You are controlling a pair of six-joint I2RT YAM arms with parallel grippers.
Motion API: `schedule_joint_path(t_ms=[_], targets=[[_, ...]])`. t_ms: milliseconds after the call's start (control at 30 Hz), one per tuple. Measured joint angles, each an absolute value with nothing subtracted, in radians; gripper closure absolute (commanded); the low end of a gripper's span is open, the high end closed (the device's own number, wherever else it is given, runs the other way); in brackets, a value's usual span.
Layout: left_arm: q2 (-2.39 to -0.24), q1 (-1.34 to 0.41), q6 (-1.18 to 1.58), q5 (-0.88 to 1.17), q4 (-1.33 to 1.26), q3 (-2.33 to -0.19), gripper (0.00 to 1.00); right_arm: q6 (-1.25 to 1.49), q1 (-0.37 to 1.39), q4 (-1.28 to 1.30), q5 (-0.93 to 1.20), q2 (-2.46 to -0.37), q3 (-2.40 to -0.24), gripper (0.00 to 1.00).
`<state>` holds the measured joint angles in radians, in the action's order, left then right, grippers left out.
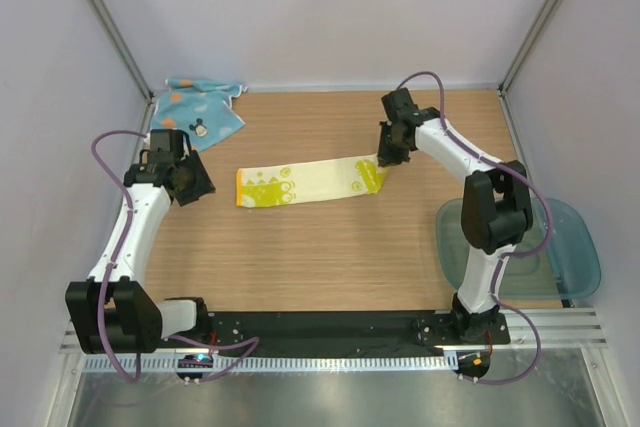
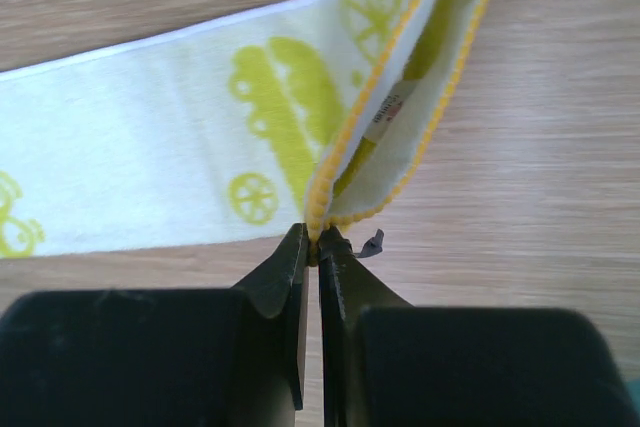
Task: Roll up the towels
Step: Fold the towel
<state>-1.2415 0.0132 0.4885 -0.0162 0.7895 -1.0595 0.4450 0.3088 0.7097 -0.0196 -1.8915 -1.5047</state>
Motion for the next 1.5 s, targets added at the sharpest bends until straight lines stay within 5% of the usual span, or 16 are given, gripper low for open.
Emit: schedule_joint_path(t_ms=[600,1500], targets=[[-1.241,0.013,0.490,-0.059,0.791,-1.060,0.56,0.447,0.727,0.826,-0.094,-2.088,-1.991,0.99],[-1.241,0.013,0.493,-0.079,0.791,-1.060,0.55,0.511,0.878,0.814,-0.030,-2.287,-2.199,0.99]])
